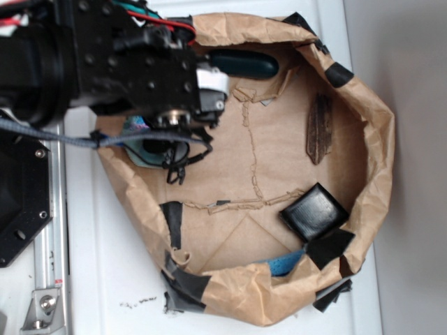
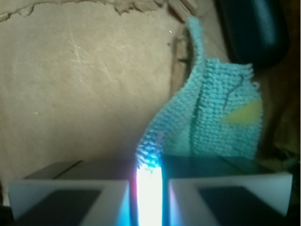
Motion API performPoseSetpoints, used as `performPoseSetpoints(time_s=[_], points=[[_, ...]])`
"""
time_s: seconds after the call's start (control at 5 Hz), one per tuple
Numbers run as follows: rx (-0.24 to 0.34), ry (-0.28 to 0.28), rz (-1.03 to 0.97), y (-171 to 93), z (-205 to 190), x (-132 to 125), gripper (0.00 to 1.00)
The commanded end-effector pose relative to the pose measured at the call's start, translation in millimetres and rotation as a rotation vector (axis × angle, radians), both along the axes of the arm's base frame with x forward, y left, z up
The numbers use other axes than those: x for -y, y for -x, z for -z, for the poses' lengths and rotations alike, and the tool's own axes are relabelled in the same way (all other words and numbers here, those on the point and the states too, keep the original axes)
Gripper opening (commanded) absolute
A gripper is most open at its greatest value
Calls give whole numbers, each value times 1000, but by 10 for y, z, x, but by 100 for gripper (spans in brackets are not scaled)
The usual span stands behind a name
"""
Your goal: Grab the blue cloth.
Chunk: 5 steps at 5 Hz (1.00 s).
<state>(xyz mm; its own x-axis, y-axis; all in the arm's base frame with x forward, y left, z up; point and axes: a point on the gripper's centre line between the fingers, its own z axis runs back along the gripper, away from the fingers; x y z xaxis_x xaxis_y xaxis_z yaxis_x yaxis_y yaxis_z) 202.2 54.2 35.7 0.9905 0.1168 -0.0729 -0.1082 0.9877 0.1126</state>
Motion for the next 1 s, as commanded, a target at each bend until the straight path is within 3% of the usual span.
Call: performPoseSetpoints(time_s=[0.0,0.2,0.4,0.8], points=[[189,84,148,-357,-695,142,0],[258,133,251,-441,-1150,346,0],[279,139,290,-481,-1139,442,0],[265,82,242,-537,-980,418,0]])
